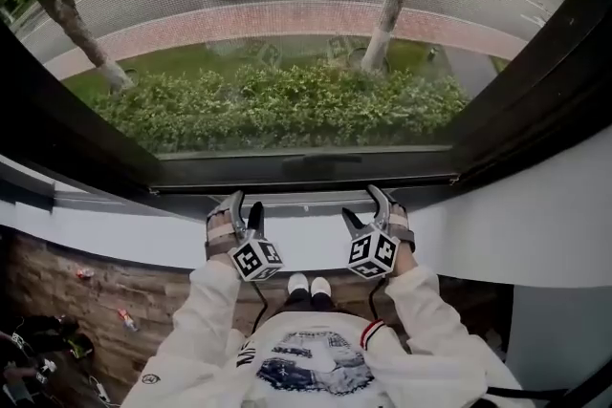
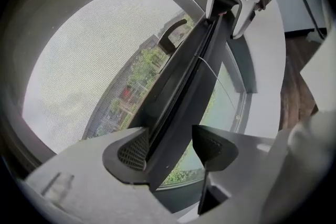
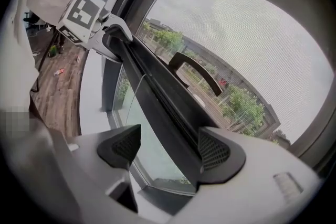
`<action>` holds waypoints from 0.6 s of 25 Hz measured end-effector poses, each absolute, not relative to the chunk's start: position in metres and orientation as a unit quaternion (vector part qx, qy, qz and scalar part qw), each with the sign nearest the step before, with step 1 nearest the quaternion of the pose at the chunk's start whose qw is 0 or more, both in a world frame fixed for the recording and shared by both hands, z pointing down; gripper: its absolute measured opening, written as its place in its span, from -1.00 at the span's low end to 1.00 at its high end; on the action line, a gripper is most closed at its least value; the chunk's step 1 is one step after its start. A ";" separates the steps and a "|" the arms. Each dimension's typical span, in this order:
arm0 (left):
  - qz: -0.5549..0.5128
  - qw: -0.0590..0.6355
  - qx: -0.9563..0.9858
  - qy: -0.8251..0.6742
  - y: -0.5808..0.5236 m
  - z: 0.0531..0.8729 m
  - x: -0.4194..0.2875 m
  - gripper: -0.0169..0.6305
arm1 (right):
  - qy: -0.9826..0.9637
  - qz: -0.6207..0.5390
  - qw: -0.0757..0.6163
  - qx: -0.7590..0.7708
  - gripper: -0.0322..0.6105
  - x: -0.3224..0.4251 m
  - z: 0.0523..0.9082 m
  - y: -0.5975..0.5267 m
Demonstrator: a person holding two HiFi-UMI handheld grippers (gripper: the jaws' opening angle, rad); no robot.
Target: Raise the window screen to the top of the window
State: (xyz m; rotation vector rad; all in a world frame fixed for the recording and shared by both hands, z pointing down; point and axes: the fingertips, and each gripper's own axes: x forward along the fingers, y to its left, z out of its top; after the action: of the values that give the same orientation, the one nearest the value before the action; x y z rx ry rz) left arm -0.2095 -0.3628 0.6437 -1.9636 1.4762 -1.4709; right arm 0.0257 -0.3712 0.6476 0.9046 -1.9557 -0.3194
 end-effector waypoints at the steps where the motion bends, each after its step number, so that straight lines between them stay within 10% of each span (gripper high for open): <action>1: -0.508 0.145 -0.678 0.512 -0.363 0.644 -0.209 -0.13 | -0.797 -0.126 0.459 0.372 0.16 0.025 0.647 -0.372; 15: -0.502 0.188 -0.664 0.521 -0.366 0.659 -0.206 -0.01 | -0.800 -0.112 0.421 0.414 0.03 0.024 0.644 -0.376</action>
State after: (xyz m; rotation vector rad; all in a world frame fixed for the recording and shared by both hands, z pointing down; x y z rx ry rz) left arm -0.2065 -0.3656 0.6588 -1.8681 1.4662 -1.4129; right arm 0.0240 -0.3758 0.6442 1.0363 -2.0037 -0.2795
